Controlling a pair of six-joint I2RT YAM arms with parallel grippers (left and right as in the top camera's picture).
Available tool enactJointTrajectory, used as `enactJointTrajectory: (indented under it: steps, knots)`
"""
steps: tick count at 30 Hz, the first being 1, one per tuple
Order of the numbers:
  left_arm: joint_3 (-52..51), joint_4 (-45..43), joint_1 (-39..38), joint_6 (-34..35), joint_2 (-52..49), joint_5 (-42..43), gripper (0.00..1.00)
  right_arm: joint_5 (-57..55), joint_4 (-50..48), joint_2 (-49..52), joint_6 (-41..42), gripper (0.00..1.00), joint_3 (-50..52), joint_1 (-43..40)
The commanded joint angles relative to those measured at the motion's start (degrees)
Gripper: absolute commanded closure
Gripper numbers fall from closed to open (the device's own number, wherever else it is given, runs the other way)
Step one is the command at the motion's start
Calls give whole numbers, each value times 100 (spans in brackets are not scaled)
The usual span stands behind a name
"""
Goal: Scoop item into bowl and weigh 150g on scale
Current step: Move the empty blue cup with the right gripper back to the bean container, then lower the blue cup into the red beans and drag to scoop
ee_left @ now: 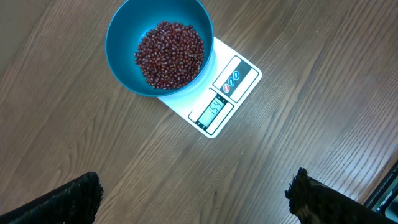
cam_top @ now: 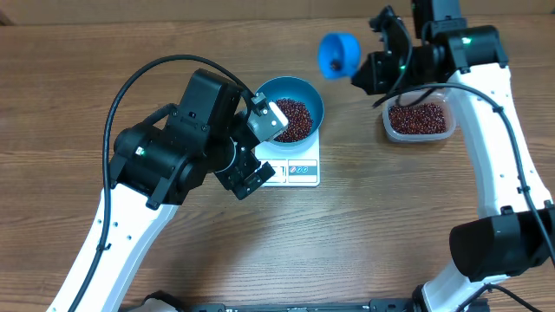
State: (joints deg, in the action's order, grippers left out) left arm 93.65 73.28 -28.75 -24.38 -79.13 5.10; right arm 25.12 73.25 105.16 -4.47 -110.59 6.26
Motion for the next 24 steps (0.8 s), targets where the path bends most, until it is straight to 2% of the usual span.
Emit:
enactJointTrajectory:
  steps: [1,16,24]
  knots:
    - [111,-2,24,0,39,-20,1,-258,79,-173,-2,96,-125,-221]
    - [114,-2,24,0,39,-20,0,-1329,868,-173,-50,96,-125,-1134]
    - [114,-2,24,0,39,-20,1,-1613,1325,-173,-243,96,-125,-1266]
